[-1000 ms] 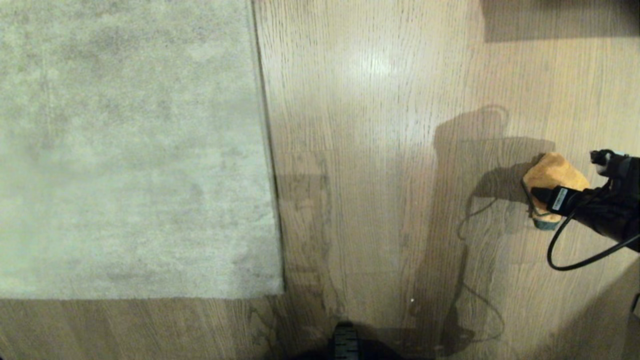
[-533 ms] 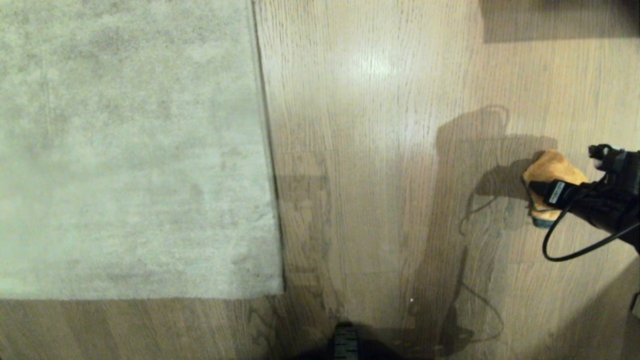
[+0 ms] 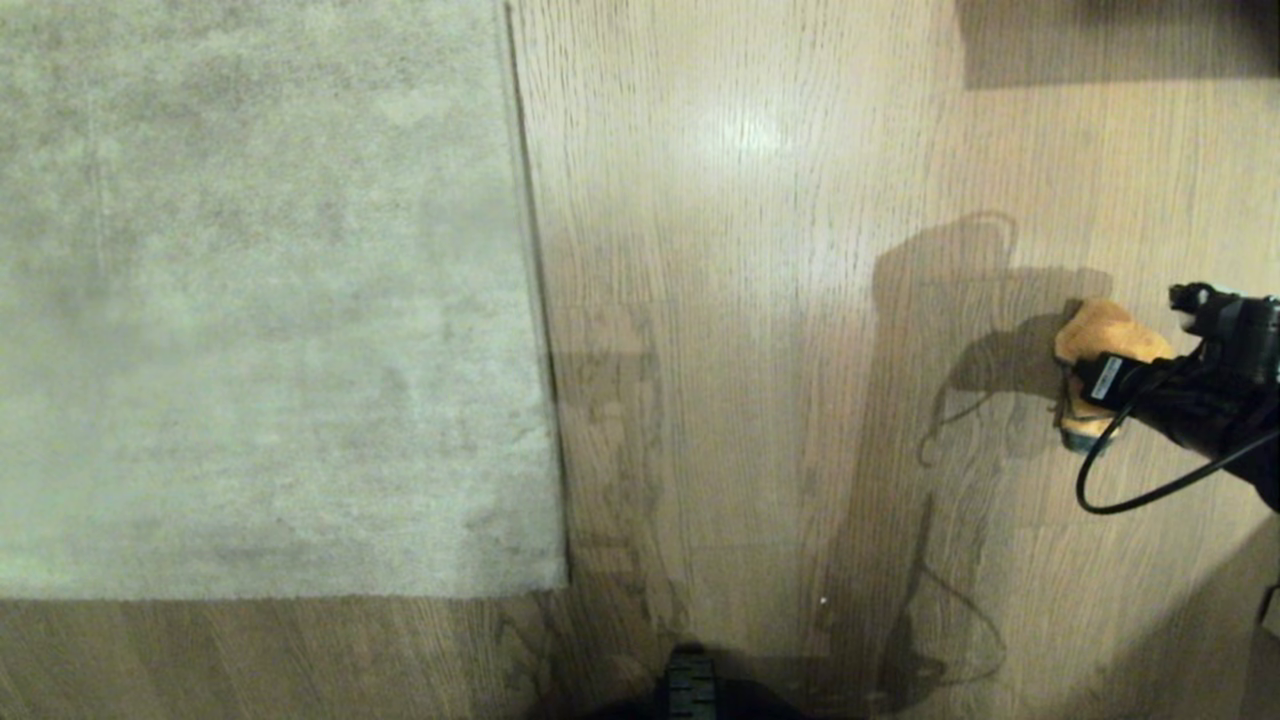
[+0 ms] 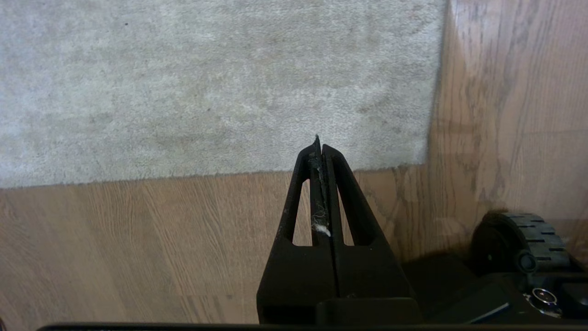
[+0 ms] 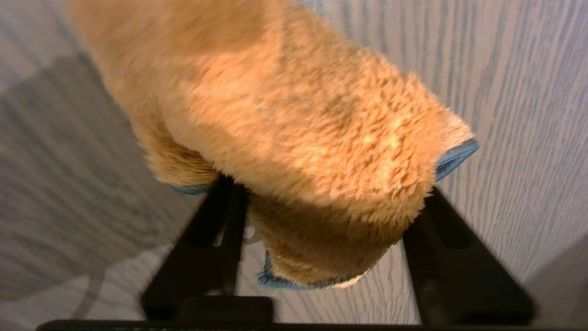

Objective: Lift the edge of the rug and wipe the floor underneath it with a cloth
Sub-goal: Pick up the rag

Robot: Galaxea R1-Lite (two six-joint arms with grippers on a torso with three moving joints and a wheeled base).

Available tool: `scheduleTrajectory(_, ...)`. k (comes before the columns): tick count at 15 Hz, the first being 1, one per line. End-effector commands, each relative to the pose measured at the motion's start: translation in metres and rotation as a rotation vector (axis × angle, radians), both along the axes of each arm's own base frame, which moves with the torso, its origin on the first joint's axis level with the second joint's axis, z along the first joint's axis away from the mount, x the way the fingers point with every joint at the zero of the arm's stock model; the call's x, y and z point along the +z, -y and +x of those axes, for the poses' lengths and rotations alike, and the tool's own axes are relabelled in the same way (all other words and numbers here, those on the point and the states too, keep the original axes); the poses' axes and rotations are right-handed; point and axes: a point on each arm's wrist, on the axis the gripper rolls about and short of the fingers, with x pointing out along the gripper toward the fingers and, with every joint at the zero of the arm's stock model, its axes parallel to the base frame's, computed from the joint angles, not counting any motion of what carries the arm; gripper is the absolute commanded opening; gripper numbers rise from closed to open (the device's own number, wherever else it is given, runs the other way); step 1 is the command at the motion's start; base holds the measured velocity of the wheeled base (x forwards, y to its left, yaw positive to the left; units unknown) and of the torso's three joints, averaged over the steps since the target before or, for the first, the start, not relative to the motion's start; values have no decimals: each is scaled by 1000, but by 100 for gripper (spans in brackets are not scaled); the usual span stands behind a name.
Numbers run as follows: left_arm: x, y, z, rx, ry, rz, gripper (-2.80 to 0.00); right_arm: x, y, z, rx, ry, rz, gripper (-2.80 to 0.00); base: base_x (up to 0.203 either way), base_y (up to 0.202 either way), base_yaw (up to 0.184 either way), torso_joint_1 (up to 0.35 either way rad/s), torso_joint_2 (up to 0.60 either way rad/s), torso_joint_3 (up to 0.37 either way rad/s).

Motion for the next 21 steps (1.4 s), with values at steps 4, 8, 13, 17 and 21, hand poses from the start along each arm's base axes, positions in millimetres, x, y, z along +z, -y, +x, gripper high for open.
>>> scheduleTrajectory(4,0,0,0,0,0,0,-280,0,-1,-2,0,-3,1,-280,0,0,0,0,0,0)
scheduleTrajectory(8,0,0,0,0,0,0,-280,10,-2,-10,0,17,-4,-280,0,0,0,0,0,0)
scheduleTrajectory(13,0,0,0,0,0,0,-280,26,-7,-28,4,54,-18,-280,0,0,0,0,0,0)
scheduleTrajectory(17,0,0,0,-1,-1,0,-280,40,-14,-59,14,75,-57,-280,0,0,0,0,0,0)
scheduleTrajectory(21,0,0,0,0,0,0,-280,51,-23,-100,30,112,-106,-280,0,0,0,0,0,0)
